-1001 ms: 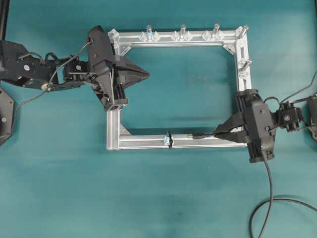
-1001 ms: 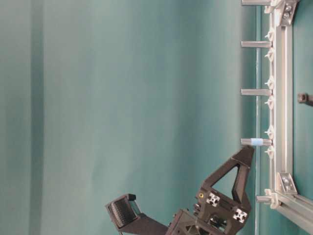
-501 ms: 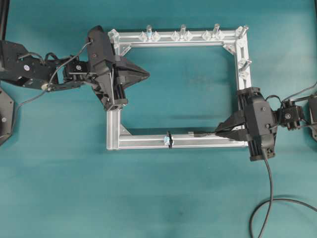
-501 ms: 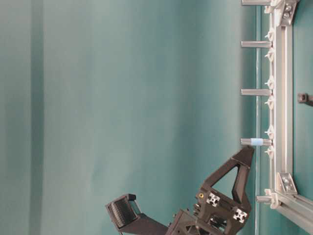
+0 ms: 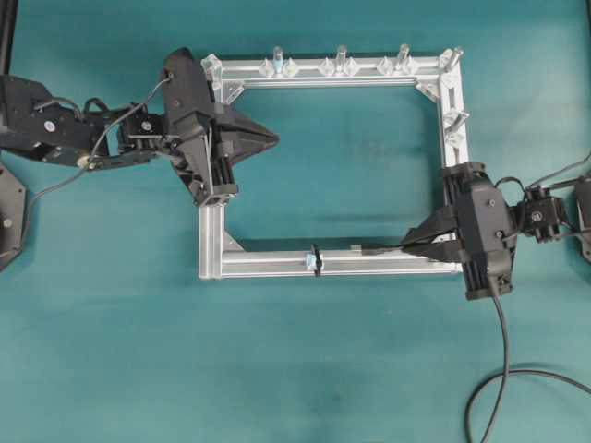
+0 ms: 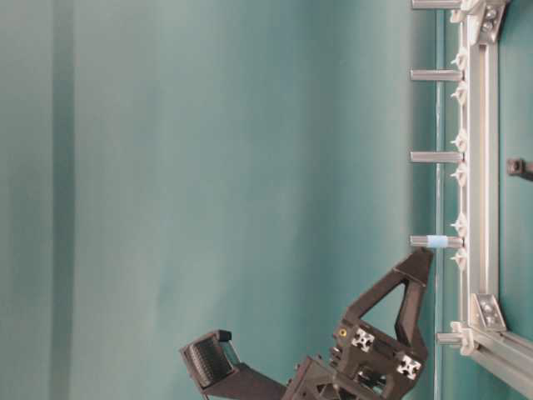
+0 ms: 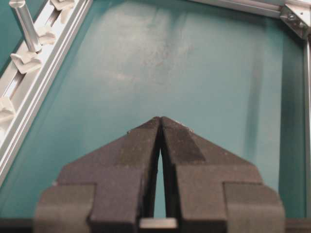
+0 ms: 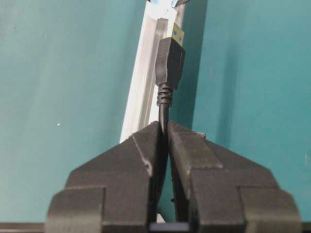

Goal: Insert the wire through the string loop located in the center.
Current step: 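Push the USB plug leftward through the black zip-tie loop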

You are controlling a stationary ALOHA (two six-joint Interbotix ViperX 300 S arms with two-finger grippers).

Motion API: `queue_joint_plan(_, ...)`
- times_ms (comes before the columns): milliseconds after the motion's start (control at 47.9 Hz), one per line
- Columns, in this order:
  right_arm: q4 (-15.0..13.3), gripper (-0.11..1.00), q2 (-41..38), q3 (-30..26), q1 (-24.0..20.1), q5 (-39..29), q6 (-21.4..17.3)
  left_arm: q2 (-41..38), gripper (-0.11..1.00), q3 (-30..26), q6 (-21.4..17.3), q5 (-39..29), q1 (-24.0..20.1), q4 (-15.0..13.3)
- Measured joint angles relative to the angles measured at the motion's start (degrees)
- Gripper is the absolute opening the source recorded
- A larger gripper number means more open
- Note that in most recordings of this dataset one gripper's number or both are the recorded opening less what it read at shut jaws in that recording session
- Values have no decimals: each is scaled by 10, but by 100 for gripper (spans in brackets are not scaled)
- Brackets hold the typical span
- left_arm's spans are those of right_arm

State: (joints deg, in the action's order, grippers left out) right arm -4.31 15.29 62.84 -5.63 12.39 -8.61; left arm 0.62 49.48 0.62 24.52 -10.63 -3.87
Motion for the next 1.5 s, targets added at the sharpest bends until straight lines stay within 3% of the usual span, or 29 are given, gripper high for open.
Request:
queue_joint_plan(480, 0, 7, -18, -10, 0, 1, 0, 0, 0, 0, -1, -1, 0, 0)
queue_joint_plan(1064, 0, 7, -135, -104, 1, 24, 0, 0, 0, 0, -1, -1, 0, -1)
queue_joint_plan(1502, 0, 7, -174, -160, 16, 25, 0, 0, 0, 1, -1, -4, 5, -1)
